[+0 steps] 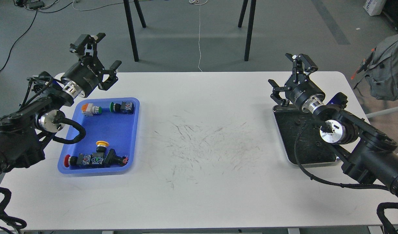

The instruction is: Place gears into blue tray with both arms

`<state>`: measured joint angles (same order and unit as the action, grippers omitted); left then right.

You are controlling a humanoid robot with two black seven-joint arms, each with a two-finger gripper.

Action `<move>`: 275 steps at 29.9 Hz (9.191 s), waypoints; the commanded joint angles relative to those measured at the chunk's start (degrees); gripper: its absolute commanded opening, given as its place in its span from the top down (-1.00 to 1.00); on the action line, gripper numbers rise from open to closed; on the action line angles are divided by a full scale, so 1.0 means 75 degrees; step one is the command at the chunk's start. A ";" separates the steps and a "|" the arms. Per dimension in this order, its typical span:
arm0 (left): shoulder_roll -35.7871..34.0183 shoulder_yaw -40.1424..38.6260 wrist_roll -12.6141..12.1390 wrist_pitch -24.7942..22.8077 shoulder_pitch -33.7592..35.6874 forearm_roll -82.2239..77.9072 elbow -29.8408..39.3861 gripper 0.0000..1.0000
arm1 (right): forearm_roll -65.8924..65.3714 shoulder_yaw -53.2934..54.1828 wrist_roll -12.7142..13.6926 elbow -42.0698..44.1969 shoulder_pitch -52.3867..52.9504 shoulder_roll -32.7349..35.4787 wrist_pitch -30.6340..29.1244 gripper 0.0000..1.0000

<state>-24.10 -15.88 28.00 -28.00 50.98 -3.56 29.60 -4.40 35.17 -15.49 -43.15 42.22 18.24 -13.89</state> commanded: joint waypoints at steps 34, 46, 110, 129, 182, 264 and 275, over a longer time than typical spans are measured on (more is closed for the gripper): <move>0.0143 0.0090 -0.0001 0.0000 -0.0001 -0.0077 -0.0009 -1.00 | 0.0000 0.0408 -0.0618 0.0047 -0.0099 -0.0077 -0.0105 -0.99; 0.0143 0.0032 -0.0001 0.0000 0.0011 0.0005 0.0002 -1.00 | 0.0012 0.0420 -0.0606 0.0070 -0.0157 -0.0077 -0.0105 -0.99; 0.0166 -0.0039 -0.0001 0.0000 0.0011 0.0029 -0.0033 -1.00 | -0.2273 -0.5452 0.1326 -0.1441 0.2585 0.2678 0.1947 -0.92; 0.0178 -0.0051 -0.0001 0.0000 -0.0001 0.0029 -0.0033 -1.00 | -0.7228 -0.6119 0.1175 -0.0973 0.2585 0.2712 0.1008 -0.94; 0.0190 -0.0074 -0.0001 0.0000 -0.0012 0.0017 -0.0033 -1.00 | -0.8238 -0.7245 0.0964 0.0516 0.2245 0.1083 0.1219 -0.21; -0.1041 -0.0238 -0.0001 0.0000 -0.0001 0.0052 0.0342 -1.00 | -1.0511 -0.7291 -0.0630 -0.0762 0.2327 -0.2432 0.3094 0.97; -0.1052 -0.0238 -0.0001 0.0000 -0.0001 0.0052 0.0342 -1.00 | -1.0476 -0.7174 -0.0618 -0.0715 0.2234 -0.2432 0.3106 0.57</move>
<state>-31.98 -17.66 28.00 -28.00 50.97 -3.16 32.22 -83.19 -19.15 -20.13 -48.26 59.00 0.00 9.38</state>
